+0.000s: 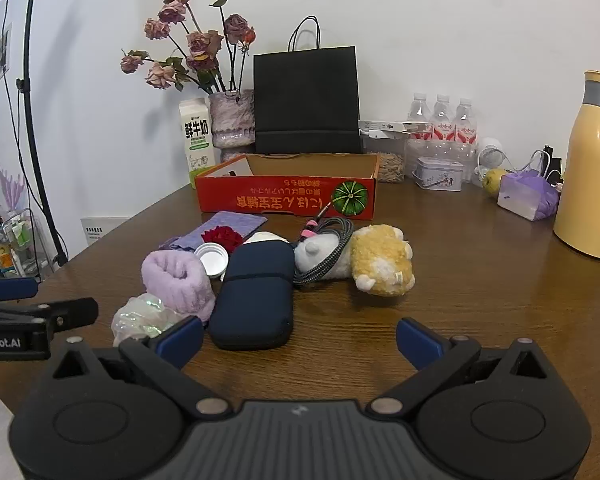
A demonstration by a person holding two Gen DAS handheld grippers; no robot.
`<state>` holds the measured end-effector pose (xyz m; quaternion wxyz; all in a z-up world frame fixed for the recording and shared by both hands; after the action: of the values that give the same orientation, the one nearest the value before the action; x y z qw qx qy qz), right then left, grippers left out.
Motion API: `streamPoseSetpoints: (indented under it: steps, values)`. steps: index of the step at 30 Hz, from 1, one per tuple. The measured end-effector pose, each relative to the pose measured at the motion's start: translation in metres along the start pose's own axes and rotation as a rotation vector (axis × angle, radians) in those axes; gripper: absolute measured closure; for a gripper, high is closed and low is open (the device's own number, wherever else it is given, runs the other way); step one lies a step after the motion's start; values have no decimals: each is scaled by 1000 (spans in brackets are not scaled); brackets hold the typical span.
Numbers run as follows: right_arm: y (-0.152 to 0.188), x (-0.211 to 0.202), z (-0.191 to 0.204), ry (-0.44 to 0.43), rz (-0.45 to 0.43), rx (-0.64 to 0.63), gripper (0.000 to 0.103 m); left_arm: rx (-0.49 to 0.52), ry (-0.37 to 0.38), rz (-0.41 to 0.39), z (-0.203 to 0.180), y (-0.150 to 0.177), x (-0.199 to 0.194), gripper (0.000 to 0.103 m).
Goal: Organize objects
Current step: 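Move the left tool toward the iridescent plastic bag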
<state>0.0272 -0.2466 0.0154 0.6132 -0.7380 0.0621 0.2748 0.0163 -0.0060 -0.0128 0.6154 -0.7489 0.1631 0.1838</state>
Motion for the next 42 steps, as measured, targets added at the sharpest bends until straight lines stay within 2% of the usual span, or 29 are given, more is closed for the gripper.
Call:
streamPoseSetpoints:
  steps: [42]
  values:
    - [4,4,-9,4,0,-11,0,5,22,31,-3,3,7,0]
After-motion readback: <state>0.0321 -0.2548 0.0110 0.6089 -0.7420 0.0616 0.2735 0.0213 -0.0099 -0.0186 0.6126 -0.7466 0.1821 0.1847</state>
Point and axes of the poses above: each gripper's, at about its wrist camera, not at the fingertips, and x roughly the way its jaws point, z to its left, y to its underside, the point moved 2 cm from there along x, roughly the way its jaws point, and after that the axes turned 11 degrees about -x, right-handed, at the moved point
